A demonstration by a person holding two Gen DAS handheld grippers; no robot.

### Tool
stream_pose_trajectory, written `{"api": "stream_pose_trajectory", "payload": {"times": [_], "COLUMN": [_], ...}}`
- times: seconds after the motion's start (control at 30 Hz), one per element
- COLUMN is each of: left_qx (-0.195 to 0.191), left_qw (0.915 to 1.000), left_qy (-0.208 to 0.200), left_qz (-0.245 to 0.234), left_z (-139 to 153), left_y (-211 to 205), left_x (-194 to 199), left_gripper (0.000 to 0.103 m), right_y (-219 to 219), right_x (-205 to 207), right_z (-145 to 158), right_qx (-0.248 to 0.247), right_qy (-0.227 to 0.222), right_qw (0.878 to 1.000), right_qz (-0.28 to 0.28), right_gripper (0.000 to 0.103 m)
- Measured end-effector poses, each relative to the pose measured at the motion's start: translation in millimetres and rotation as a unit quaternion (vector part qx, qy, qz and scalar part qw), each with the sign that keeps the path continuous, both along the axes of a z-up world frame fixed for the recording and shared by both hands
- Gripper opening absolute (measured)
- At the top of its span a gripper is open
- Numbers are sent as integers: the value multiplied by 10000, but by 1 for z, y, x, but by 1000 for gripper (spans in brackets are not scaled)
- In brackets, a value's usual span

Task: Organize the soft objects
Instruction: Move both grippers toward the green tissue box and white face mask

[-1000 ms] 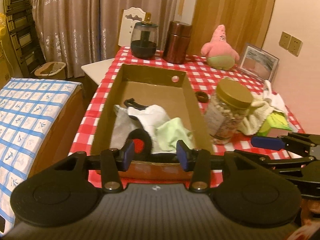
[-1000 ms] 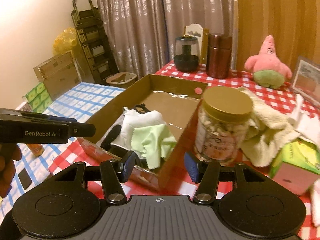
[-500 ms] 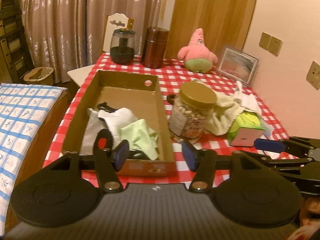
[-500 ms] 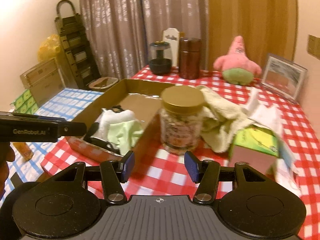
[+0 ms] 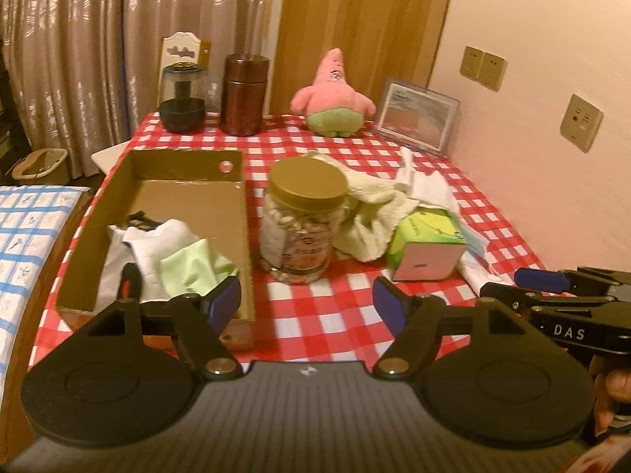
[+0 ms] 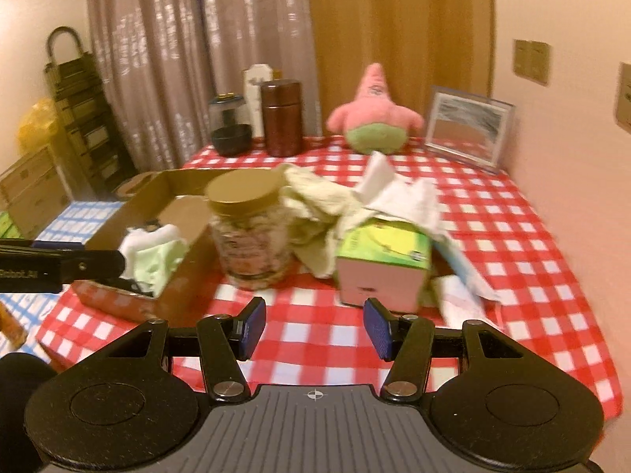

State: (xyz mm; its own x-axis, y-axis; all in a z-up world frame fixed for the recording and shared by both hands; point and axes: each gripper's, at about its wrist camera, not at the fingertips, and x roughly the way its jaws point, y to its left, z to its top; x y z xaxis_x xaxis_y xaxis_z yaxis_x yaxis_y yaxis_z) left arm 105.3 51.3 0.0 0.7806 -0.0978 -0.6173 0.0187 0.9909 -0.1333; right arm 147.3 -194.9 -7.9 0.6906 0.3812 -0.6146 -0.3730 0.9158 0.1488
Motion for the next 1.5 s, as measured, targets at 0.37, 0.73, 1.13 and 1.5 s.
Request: {"api": "stream_pose_trajectory", "payload": {"times": [0.37,0.73,1.13,1.5], "left_qx": [-14,59,331,664], "left_qw": [9993,9968,9896,9799], "left_qy": [56,29,-77,-52], "left_qz": [-358,-797,-1396,-1882], "left_z": [-4,-5,-16,-47], "left_y": [-35,-75,-128,-175], "left_x": [22,59,129,197], "left_gripper": [78,78,78,77], "right_y": [-55,-92,-123,-126], "right_x": [7,38,86,125], "right_z": [-3,8,1,-49], "right_qx": [25,5,-461,-552], "right_qy": [76,161,26,325], "right_qw": [9976,9960,9973,9977], "right_qz": [-682,-883,-575,-203], "right_gripper": [56,56,56,56]}}
